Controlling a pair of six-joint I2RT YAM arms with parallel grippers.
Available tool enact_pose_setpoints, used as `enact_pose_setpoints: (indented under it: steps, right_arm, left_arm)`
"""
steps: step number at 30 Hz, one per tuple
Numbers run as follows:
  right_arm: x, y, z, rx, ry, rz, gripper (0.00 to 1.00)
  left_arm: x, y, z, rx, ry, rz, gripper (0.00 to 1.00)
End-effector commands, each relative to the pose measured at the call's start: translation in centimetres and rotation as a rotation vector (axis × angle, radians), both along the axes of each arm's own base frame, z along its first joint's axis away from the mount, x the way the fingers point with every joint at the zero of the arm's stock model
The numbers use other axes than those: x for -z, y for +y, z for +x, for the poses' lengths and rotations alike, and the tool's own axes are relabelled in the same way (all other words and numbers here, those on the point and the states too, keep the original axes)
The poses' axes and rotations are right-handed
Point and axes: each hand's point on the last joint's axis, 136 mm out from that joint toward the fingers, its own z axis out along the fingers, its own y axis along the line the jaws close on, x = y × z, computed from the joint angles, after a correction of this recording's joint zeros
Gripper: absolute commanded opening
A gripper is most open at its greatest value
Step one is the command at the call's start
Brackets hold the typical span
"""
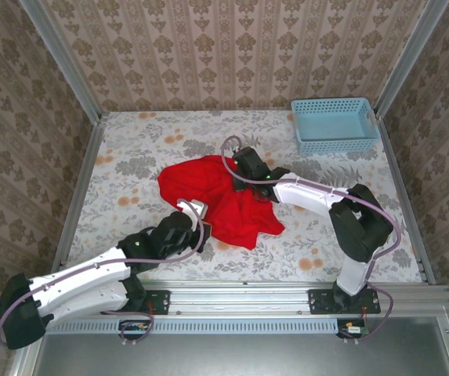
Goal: Fold the inside-out t-shirt
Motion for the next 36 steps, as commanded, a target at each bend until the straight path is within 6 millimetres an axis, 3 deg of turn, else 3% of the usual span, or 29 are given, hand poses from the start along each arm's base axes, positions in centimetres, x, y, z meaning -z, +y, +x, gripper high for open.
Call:
enact_pose_setpoints:
  steps: [1,5,8,11,13,18,21,26,29,32,36]
  right_arm:
    - [-0.4,-4.5,3.4,0.149,-0.062,-0.097,0.00]
    - [-0.2,-0.4,2.3,-0.022,-0.017,-0.001,0.03]
    - [-1.4,0.7,0.7,-0.098,-0.001,0.074,0.26]
    - [-3.2,-1.0,-1.5,-0.096,-0.031,0.105,0.52]
    - [-3.4,-2.8,-2.9,-0.079,-0.024,0.108,0.62]
    - [0.5,-6.8,-6.6,-0.007,0.096,0.068,0.69]
    - [3.2,-7.8,-8.9,0.018,0.155,0.088,0.71]
    - [7.2,-8.1,-11.5,0.065,0.254,0.139,0.71]
    - [8.4,-7.6,-12.4,0.065,0.279,0.160,0.66]
    - [8.5,-6.2,-12.4,0.029,0.279,0.205,0.52]
    - [7.0,-5.0,-11.5,0.004,0.263,0.231,0.16]
  left_arm:
    - [2.4,2.2,-1.5,0.010,0.047,0.096,0.08]
    - [2.2,3.5,-0.3,-0.078,0.042,0.079,0.09]
    - [1.9,4.8,1.4,-0.172,0.068,0.059,0.06]
    - [0.9,6.3,3.1,-0.255,0.072,0.022,0.02]
    - [0.3,7.6,4.2,-0.316,0.068,0.011,0.00]
    - [0.1,11.1,6.5,-0.463,0.115,-0.025,0.00]
    - [-0.2,13.1,7.4,-0.542,0.138,-0.078,0.00]
    - [0.1,15.2,8.2,-0.631,0.159,-0.110,0.00]
    - [0.2,15.7,8.6,-0.644,0.178,-0.115,0.00]
    - [-0.2,15.6,9.1,-0.637,0.181,-0.121,0.00]
    - [-1.7,14.9,9.9,-0.608,0.172,-0.134,0.00]
